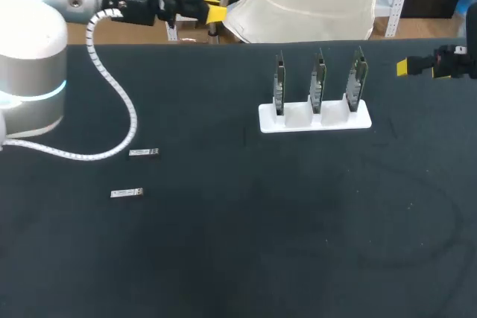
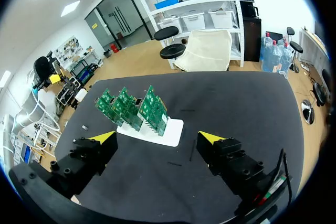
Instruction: Pick up the optical module with the left hand, and insert it into the network port with the right hand.
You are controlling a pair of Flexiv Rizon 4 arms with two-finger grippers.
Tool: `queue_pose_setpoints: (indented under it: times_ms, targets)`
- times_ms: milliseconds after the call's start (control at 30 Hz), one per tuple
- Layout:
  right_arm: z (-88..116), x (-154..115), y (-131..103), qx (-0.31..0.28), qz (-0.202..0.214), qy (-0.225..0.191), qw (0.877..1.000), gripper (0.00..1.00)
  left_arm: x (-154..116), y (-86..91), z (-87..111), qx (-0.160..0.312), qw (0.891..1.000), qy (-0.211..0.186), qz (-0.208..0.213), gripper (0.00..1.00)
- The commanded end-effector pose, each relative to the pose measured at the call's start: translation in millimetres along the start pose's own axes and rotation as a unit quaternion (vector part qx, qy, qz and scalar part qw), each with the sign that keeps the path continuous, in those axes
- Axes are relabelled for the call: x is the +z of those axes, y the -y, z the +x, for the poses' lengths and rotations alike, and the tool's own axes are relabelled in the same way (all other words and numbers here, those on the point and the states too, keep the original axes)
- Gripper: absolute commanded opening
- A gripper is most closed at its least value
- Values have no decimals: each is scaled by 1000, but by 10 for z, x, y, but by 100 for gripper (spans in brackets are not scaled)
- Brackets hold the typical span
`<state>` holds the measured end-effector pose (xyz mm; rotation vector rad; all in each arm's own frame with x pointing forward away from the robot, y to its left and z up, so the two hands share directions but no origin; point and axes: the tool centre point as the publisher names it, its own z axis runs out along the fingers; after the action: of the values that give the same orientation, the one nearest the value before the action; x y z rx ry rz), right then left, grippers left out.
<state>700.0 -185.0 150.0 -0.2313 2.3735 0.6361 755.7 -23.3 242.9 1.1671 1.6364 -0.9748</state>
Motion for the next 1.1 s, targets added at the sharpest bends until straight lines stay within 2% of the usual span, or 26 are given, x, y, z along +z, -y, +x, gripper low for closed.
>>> queue_pose_setpoints:
  times_ms: [33, 400, 700, 1100]
  targets:
    - [0, 0, 0, 0, 0, 0, 1000, 100, 179, -12, -14, 4, 999, 45, 22, 0]
    - [0, 0, 0, 0, 0, 0, 1000, 100, 536, 148, -55, 14, 994, 62, 87, 0]
    - [0, 0, 0, 0, 0, 0, 1000, 100, 830, 277, -13, 15, 992, 61, 109, 0]
    - [0, 0, 0, 0, 0, 0, 1000, 100, 1011, 260, 94, 27, 988, 73, 130, 0]
